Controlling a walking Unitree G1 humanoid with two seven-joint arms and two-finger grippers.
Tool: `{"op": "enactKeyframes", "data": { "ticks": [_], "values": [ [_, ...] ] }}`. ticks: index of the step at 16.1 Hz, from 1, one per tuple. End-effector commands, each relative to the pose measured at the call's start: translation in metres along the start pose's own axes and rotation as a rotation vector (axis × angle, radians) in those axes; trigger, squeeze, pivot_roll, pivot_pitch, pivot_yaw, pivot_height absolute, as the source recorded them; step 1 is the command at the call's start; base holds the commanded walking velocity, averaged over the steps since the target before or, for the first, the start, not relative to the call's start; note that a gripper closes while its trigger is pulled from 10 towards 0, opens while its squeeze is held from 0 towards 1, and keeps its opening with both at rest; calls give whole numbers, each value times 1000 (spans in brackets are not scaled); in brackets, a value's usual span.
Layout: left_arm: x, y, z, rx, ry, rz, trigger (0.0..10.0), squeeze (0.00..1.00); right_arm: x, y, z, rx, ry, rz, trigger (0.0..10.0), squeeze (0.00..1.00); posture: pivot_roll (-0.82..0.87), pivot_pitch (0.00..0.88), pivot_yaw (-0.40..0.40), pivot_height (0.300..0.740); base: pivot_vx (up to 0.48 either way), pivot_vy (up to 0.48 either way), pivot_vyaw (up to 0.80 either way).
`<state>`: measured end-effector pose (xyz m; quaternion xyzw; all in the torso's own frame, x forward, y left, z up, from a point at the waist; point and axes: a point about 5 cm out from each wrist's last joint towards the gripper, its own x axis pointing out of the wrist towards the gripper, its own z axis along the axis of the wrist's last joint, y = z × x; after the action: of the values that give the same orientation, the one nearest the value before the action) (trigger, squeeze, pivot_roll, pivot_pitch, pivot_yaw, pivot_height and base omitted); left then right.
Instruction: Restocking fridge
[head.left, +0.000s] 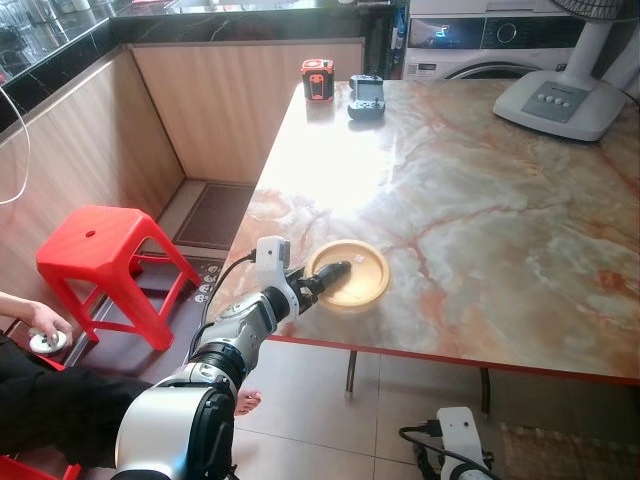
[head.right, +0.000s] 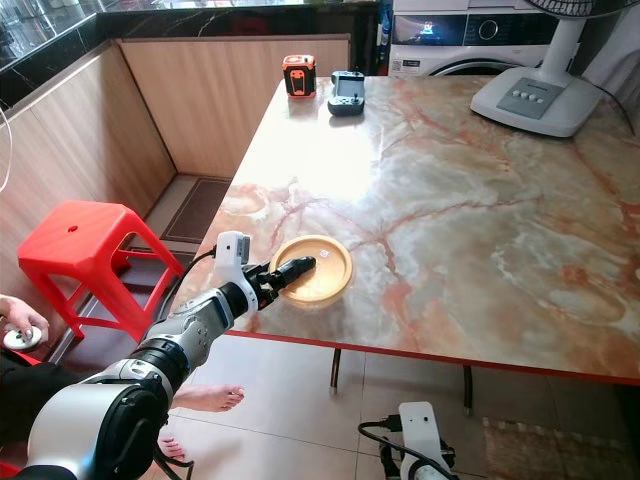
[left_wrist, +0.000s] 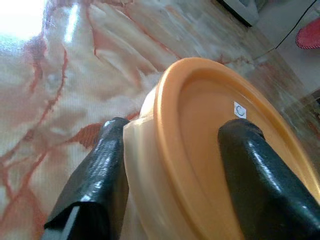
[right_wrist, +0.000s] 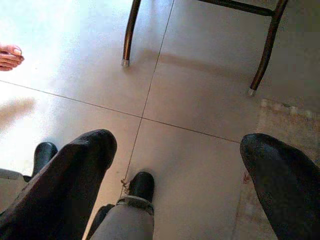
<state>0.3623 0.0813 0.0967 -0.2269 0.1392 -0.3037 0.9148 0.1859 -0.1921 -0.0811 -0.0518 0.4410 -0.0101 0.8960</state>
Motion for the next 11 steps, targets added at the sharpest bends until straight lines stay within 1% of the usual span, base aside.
{"op": "enactKeyframes", "data": {
  "ticks": [1, 3, 4, 5, 7, 8, 9, 10, 11],
  "values": [
    [-11, 14, -21, 24, 118, 81, 0, 0, 0, 3, -1, -13, 11, 11, 10000, 0, -109, 54, 69, 740, 0, 0, 0],
    [-12, 14, -23, 28, 118, 86, 0, 0, 0, 3, 0, -19, 12, 11, 10000, 0, -109, 54, 69, 740, 0, 0, 0],
    [-12, 15, -22, 12, 102, 92, 0, 0, 0, 3, 0, -21, 13, 11, 10000, 0, -109, 56, 67, 740, 0, 0, 0],
    [-12, 15, -19, -31, 64, 88, 0, 0, 0, 3, 0, -23, 13, 12, 10000, 0, -110, 55, 67, 740, 0, 0, 0],
    [-14, 16, -18, -34, 45, 79, 0, 0, 0, 3, 0, -26, 14, 14, 10000, 0, -108, 54, 66, 740, 0, 0, 0],
    [-14, 17, -18, -29, 47, 77, 2000, 0, 0, 3, 0, -27, 14, 15, 10000, 0, -108, 54, 66, 740, 0, 0, 0],
    [-17, 19, -21, -6, 61, 84, 10000, 0, 0, 3, 0, -28, 13, 16, 10000, 0, -107, 54, 66, 740, 0, 0, 0],
    [-21, 24, -23, 24, 64, 105, 10000, 0, 0, 3, 0, -29, 13, 17, 10000, 0, -107, 54, 66, 740, 0, 0, 0],
    [-22, 25, -23, 33, 61, 113, 10000, 0, 0, 3, 0, -29, 13, 17, 10000, 0, -107, 54, 66, 740, 0, 0, 0]
  ]
}}
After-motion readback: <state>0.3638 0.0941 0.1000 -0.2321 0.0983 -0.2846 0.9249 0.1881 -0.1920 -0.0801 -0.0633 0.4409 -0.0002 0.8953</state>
